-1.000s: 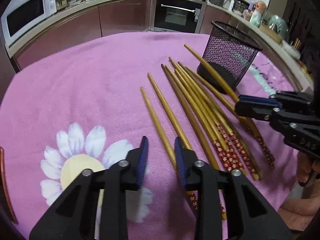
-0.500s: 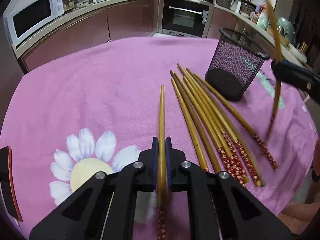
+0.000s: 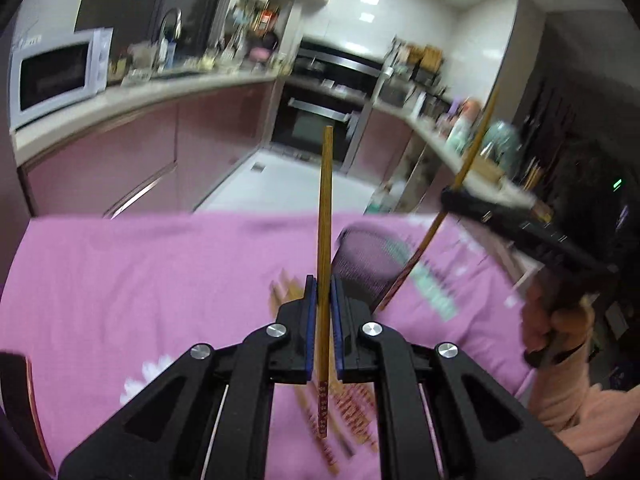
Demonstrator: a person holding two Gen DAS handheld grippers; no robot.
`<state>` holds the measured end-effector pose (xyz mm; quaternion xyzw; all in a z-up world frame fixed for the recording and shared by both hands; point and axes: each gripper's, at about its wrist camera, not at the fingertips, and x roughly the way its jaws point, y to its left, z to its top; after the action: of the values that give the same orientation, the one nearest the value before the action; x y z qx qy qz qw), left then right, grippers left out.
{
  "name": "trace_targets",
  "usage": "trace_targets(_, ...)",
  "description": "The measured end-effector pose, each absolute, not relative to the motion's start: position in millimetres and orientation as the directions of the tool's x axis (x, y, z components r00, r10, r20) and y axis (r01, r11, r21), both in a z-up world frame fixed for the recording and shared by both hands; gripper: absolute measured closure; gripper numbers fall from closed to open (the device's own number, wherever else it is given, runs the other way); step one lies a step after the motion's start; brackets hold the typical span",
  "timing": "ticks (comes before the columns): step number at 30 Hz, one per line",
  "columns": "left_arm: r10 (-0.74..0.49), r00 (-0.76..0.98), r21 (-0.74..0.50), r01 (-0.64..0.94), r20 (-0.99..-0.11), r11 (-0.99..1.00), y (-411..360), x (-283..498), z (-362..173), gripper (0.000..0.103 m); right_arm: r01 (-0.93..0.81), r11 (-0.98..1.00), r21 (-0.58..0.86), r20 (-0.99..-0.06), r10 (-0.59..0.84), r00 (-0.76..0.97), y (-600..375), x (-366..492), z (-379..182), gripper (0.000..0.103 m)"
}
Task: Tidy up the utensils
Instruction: 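Lift the left gripper's chopstick upright over the mesh cup while the right gripper carries its own, then lower the chopstick into the cup and open the left gripper while the right gripper releases its own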
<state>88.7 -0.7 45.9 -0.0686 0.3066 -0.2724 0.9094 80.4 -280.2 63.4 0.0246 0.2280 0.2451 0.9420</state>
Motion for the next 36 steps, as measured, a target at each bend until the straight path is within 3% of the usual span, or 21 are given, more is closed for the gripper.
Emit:
trace_targets(6,-0.586,0.707,-0.313,0.496,-0.397,0.81,-24,99,96,0.096,-0.406,0.903,0.14,-0.388,0.428,0.816,-293,92,80,0.098)
trace_targets(13,-0.585,0.739,-0.289,0.511,-0.333,0.81,-72,127,125,0.096,-0.364,0.923,0.122,-0.44,0.379,0.814,-297,118,64,0.098)
trace_targets(23,-0.598,0.709,-0.346,0.492,-0.374,0.799,-115,180,93,0.096,-0.367,0.921,0.13,-0.546,0.375,0.749,-284,137,27,0.098)
trace_targets(36,-0.522,0.634,-0.263,0.461,-0.57,0.848,-153,220,10,0.095,-0.361,0.917,0.17,-0.648,0.38,0.66,-275,161,2,0.095)
